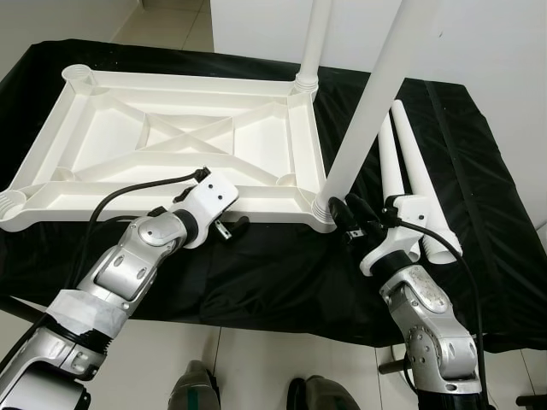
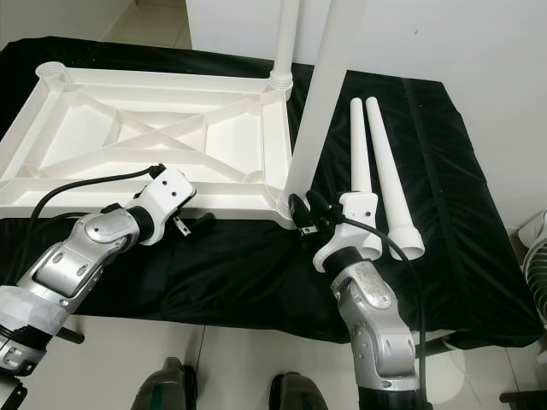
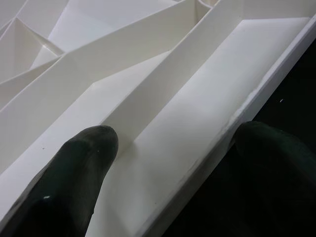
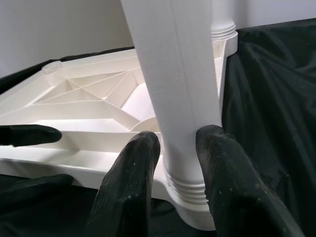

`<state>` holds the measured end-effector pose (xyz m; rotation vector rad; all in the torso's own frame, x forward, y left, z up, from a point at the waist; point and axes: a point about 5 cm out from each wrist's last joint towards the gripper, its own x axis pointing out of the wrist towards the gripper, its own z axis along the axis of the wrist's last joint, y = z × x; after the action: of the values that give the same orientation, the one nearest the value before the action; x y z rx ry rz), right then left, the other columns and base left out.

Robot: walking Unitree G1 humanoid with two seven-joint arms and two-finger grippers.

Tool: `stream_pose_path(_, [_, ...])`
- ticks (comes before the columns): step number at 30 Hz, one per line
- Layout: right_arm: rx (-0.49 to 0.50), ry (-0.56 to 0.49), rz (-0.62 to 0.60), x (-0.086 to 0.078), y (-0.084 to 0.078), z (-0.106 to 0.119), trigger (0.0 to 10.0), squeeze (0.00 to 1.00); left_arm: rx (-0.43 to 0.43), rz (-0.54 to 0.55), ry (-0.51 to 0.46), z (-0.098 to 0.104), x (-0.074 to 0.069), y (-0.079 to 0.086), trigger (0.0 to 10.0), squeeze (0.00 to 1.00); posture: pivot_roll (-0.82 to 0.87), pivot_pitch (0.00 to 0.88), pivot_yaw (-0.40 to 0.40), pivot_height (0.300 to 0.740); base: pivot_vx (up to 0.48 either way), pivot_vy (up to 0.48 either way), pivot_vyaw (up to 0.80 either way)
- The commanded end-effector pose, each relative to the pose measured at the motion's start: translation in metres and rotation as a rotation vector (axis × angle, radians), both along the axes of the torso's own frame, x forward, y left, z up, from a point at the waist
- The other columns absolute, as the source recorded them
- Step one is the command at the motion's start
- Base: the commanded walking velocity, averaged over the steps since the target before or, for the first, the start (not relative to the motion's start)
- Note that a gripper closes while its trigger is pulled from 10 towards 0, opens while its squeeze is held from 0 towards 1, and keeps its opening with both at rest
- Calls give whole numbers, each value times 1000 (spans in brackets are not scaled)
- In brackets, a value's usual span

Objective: Building children table

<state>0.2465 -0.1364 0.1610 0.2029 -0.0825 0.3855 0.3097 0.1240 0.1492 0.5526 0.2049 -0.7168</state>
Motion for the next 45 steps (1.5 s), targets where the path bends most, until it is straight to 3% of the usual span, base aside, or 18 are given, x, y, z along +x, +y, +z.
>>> stream_pose_path(1, [9,-1,42,-4,5,1,10000,0,1,-22,11,-1,-1,2,10000,0,63,79,-24,740,0,0,0])
stream_pose_path(6, [14,-3,43,-4,4,2,10000,0,13,-74,49,-7,-7,2,10000,0,62,80,-24,740,0,0,0])
stream_pose_path(16, [32,6,107,-3,7,4,10000,0,64,-232,179,-36,-34,-8,10000,0,59,83,-28,740,0,0,0])
stream_pose_path(32, [40,35,295,-5,8,4,10000,0,61,-226,173,-35,-35,-7,10000,0,61,93,-37,740,0,0,0])
stream_pose_path(45, [-36,63,394,30,-40,10,10000,0,62,-251,189,-36,-41,-10,10000,0,62,94,-28,740,0,0,0])
